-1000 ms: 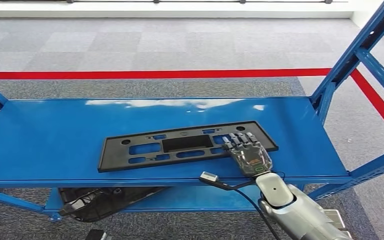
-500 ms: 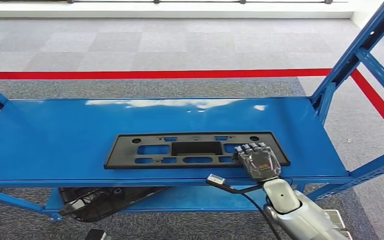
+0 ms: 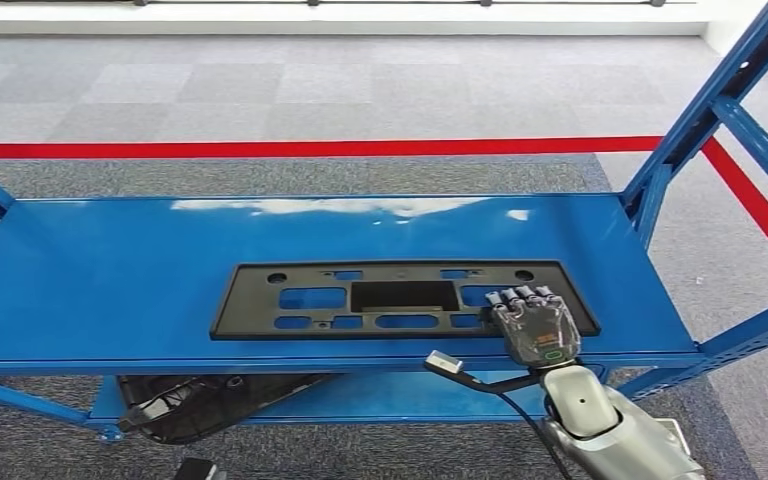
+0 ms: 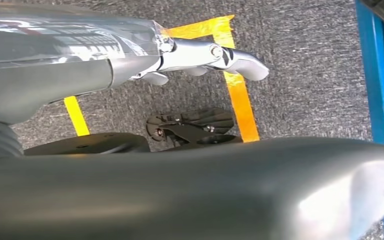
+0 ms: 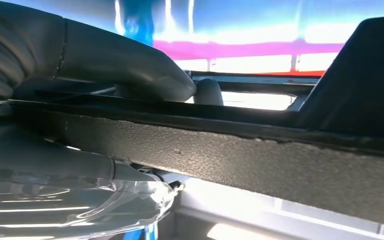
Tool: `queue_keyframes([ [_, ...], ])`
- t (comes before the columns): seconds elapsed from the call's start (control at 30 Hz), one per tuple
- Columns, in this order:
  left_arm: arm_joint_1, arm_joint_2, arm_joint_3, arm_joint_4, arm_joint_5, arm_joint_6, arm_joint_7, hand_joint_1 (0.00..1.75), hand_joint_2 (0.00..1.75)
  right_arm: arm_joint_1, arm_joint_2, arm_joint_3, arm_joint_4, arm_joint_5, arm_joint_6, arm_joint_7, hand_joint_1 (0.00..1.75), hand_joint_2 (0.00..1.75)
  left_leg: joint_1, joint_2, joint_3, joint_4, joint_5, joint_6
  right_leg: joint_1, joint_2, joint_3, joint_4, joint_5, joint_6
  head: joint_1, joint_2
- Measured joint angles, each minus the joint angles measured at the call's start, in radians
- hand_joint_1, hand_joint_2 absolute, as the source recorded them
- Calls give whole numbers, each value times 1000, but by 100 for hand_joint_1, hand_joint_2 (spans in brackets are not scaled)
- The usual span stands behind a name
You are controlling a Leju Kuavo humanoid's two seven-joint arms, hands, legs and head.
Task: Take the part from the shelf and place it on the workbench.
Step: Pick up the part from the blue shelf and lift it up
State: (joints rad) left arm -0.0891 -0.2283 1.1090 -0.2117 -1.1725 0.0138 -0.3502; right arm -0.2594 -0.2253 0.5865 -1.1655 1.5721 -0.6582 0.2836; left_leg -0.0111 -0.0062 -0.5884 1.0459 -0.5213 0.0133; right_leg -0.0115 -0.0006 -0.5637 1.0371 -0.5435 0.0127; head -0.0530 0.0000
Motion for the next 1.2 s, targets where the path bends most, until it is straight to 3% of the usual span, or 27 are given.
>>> queue_keyframes([
  [0.17,3,1,2,0,10,-2,10,0,175,-1,-45,15,-156,0,1,-8,175,175,0,0,0,0,0,0,0,0,0,0,0,0,0,0],
  [0.37,4,1,14,0,33,0,2,0,175,55,-64,0,-403,-54,12,-146,175,175,0,-1,-1,0,0,0,0,-1,0,0,-1,1,0,0],
  [0.67,7,1,42,0,62,2,-38,0,175,186,-97,-18,-668,-578,128,-387,175,175,0,-1,0,0,-2,0,0,-1,0,0,-2,2,0,0],
  [0.8,10,1,66,0,97,-23,-58,0,175,257,-104,-24,-747,-935,282,-521,175,175,0,-1,-1,0,-2,0,0,-1,0,0,-3,3,0,0],
  [0.87,11,1,79,0,110,-30,-68,0,175,287,-104,-33,-777,-1048,337,-554,175,175,0,-1,-1,0,-3,1,0,-1,0,0,-3,3,0,0],
  [1.2,14,2,118,0,141,-56,-119,0,175,354,-104,-82,-831,-1186,450,-590,175,175,0,-1,0,0,-3,1,0,-1,0,0,-3,2,0,0],
])
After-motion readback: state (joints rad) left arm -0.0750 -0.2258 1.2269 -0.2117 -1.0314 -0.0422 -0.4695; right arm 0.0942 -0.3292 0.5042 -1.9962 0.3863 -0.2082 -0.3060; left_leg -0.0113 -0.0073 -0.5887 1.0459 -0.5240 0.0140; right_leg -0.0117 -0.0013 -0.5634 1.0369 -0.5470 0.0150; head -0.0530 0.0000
